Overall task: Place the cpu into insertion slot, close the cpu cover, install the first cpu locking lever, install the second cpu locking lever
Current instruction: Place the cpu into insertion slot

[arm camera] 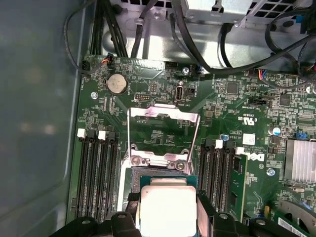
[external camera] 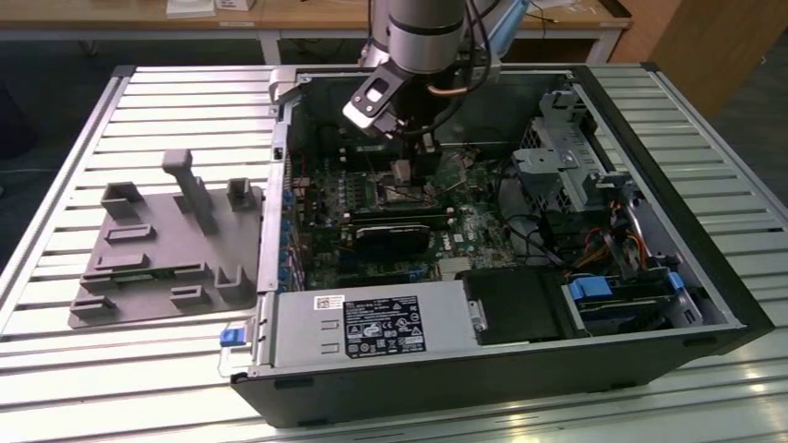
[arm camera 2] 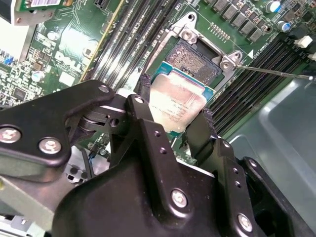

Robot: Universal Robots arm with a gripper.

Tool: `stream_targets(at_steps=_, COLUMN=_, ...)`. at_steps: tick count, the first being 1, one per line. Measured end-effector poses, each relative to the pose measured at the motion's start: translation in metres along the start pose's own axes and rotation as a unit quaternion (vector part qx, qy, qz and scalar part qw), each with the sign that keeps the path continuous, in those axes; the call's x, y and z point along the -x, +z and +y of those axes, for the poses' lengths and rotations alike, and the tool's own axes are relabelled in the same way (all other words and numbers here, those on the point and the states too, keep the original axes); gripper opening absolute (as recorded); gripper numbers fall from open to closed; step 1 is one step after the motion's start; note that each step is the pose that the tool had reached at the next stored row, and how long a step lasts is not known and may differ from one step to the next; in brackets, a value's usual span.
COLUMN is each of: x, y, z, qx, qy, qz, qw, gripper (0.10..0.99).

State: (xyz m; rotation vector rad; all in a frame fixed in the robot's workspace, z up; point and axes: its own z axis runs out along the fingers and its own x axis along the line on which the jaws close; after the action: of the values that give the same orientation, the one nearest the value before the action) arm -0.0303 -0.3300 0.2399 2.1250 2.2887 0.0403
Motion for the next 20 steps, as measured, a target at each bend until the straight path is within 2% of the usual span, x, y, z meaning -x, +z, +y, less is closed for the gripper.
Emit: stream_targets(at_steps=20, x=-0.003, y=0.0138, z=-0.0021, qx=0.0, qy=0.0, qz=0.0001, qw=1.0, gripper=0.537)
